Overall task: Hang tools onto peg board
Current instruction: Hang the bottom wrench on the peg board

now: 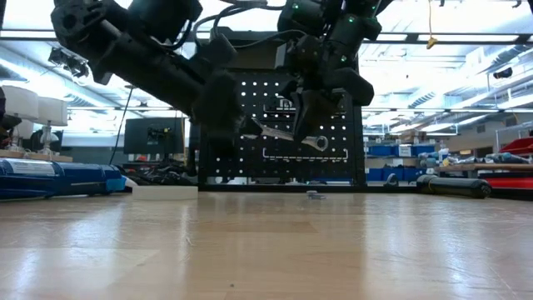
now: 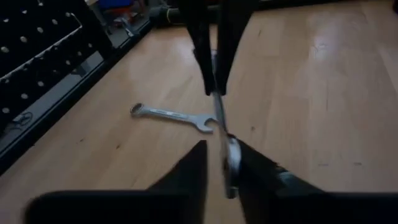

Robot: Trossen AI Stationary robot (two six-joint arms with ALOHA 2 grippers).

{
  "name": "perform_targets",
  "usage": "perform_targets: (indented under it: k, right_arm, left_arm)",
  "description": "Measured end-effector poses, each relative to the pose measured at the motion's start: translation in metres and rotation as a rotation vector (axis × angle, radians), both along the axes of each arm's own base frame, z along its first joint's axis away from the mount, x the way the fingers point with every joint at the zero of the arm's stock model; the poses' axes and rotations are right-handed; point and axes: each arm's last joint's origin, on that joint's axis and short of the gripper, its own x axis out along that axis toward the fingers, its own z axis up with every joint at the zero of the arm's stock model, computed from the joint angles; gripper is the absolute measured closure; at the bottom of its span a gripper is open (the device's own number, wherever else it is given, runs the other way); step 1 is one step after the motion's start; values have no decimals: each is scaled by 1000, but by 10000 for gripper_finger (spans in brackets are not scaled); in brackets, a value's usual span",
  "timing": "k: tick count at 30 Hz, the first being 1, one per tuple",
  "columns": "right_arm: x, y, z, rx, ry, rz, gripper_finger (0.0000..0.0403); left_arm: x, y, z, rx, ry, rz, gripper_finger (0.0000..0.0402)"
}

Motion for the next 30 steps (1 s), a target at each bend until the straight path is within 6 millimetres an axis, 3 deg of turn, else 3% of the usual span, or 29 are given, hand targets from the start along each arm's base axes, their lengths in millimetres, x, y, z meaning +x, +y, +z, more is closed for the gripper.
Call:
perform_targets:
  k: [3,10,14,18,24,30]
  right_arm:
    - [0,0,0,8,-1,-28,380]
    - [-3,-1,11,54,-45,-105,300]
    - [-13,0,32,79,-96,-152,252]
    - [-26,3,47,120,-170,-189,230]
    - [-43,8,22,315,-274,-235,232]
    - [-52,6,-5,417,-576,-265,234]
  left_arm:
    - [2,0,-2,15,-8,-5,387]
    - [2,1,0,0,-46,52,397]
    - [-2,3,-4,-8,-54,87,399]
    - [-10,4,-9,-18,-112,111,399]
    - [-24,8,-8,-21,-278,152,400]
    - [-29,9,7,30,-441,124,400]
